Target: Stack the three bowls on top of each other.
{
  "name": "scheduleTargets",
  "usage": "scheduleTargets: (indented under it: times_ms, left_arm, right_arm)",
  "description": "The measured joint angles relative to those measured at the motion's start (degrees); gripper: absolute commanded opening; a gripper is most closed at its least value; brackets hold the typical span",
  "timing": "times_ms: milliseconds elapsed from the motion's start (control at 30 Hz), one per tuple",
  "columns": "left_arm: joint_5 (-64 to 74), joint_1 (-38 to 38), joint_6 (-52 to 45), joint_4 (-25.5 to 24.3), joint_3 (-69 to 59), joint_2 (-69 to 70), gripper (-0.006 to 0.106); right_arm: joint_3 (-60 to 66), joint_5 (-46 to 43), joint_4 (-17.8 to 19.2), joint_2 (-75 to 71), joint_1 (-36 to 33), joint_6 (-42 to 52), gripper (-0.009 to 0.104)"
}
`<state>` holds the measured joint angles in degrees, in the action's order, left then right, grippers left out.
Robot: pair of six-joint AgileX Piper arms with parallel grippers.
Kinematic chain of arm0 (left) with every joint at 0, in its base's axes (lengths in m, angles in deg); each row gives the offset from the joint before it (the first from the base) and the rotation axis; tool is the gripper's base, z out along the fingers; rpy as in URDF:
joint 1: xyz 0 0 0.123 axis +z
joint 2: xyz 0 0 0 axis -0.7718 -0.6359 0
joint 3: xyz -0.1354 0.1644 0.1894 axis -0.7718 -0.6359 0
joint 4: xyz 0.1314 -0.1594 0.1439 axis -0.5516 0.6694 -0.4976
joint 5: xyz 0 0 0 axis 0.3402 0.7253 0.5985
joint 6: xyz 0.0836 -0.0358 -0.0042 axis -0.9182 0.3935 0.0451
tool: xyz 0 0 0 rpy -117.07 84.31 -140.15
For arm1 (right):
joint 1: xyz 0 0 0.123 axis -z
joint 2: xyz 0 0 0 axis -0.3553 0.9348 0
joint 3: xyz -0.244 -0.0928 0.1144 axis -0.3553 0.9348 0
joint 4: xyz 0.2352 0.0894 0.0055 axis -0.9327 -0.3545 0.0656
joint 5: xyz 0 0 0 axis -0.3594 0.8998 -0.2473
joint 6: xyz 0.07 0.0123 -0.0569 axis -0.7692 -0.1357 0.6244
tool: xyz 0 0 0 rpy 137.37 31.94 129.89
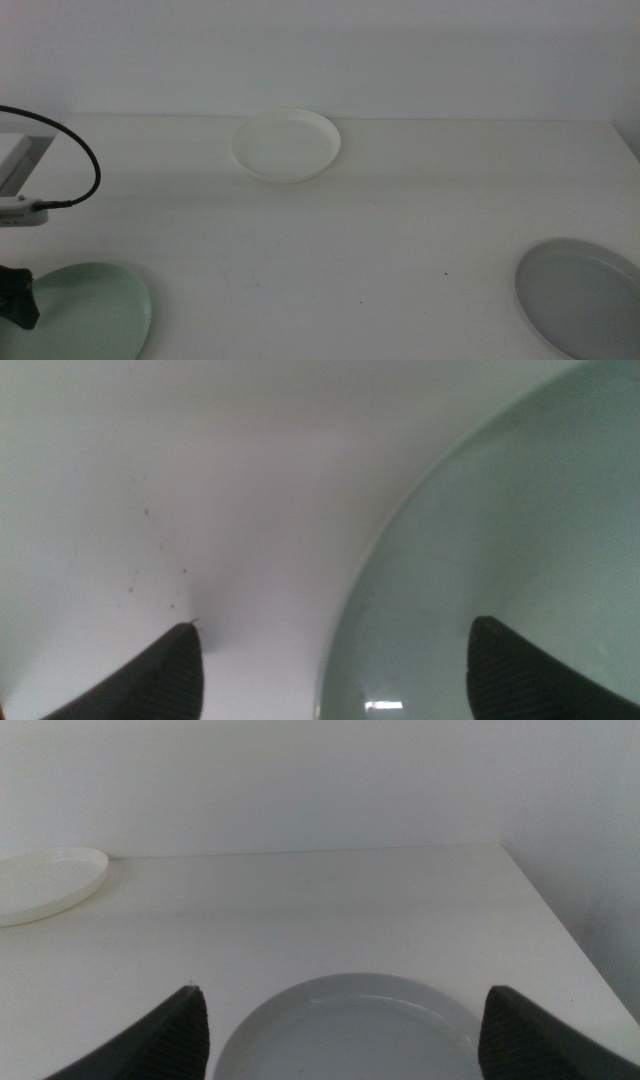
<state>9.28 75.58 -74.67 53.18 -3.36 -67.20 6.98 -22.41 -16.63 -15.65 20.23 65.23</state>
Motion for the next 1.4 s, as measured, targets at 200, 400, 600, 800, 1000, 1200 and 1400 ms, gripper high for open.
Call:
scheduleTargets:
  times_ms: [200,400,600,800,1000,1200,1400]
  left_arm:
    - [-0.6,0.0,0.0,0.0,0.0,-1.4,0.049]
    - [1.9,0.0,-0.1,0.1,0.1,-1.8,0.000]
    - [4.2,0.0,-0.1,0.9,0.5,-1.8,-0.002]
    - [11.9,0.0,0.9,2.6,4.1,-1.4,-0.002]
    - [15.8,-3.9,2.9,14.5,10.1,1.8,-0.002]
    - [15.8,-17.0,15.8,18.4,16.2,1.6,-0.002]
    - [12.9,-29.4,24.6,17.6,24.6,-2.2,-0.002]
  right_arm:
    - [0.0,0.0,0.0,0.0,0.0,0.0,0.093]
    - [0.0,0.0,0.0,0.0,0.0,0.0,0.093]
    - [0.0,0.0,0.0,0.0,0.0,0.0,0.093]
    - [0.0,0.0,0.0,0.0,0.0,0.0,0.093]
    - [0.0,0.0,0.0,0.0,0.0,0.0,0.093]
    - [0.0,0.0,0.0,0.0,0.0,0.0,0.093]
    - [0.0,0.0,0.0,0.0,0.0,0.0,0.093]
